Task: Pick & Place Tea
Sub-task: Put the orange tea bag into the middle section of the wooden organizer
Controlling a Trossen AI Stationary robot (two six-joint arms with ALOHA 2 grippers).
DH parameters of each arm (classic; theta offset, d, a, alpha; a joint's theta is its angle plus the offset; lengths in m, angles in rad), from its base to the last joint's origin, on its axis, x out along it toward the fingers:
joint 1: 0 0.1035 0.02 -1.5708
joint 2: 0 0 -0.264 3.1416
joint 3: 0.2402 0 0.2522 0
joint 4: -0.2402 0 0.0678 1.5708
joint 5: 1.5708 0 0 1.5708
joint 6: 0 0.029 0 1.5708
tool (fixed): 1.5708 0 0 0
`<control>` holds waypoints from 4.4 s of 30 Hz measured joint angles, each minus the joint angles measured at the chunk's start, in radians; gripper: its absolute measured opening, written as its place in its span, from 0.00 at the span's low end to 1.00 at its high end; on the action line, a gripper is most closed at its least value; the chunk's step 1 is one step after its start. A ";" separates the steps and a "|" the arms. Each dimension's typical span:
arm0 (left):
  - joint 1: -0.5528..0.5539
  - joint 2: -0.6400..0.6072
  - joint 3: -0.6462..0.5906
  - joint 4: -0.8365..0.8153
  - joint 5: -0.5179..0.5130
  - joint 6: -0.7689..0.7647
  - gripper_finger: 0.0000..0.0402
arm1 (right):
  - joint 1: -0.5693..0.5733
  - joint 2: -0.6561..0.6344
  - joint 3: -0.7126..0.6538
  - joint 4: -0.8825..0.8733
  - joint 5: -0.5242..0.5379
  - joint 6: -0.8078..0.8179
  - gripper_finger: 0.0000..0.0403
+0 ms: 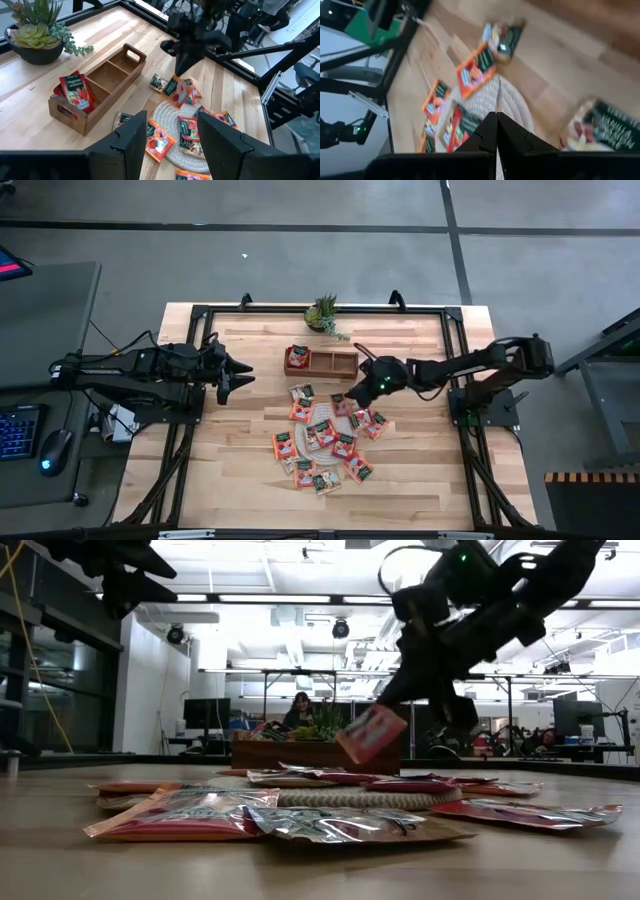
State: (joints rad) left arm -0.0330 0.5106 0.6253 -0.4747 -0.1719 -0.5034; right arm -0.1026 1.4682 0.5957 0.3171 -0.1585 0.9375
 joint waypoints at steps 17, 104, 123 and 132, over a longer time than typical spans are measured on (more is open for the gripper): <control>0.000 0.000 0.000 0.001 0.000 0.000 0.43 | -0.124 -0.044 0.295 -0.317 0.080 -0.477 0.00; 0.000 0.000 0.000 0.001 -0.002 0.031 0.43 | -0.346 0.282 0.373 -0.070 -0.034 -0.500 0.22; 0.000 0.000 0.000 0.003 0.006 0.028 0.43 | -0.263 -0.025 0.373 -0.477 -0.073 -0.651 0.30; 0.000 0.000 0.000 0.002 0.005 0.027 0.43 | -0.155 -0.069 0.373 -0.605 0.008 -0.629 0.30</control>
State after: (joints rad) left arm -0.0330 0.5106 0.6250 -0.4725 -0.1673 -0.4759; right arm -0.2575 1.3988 0.9684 -0.2877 -0.1506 0.3082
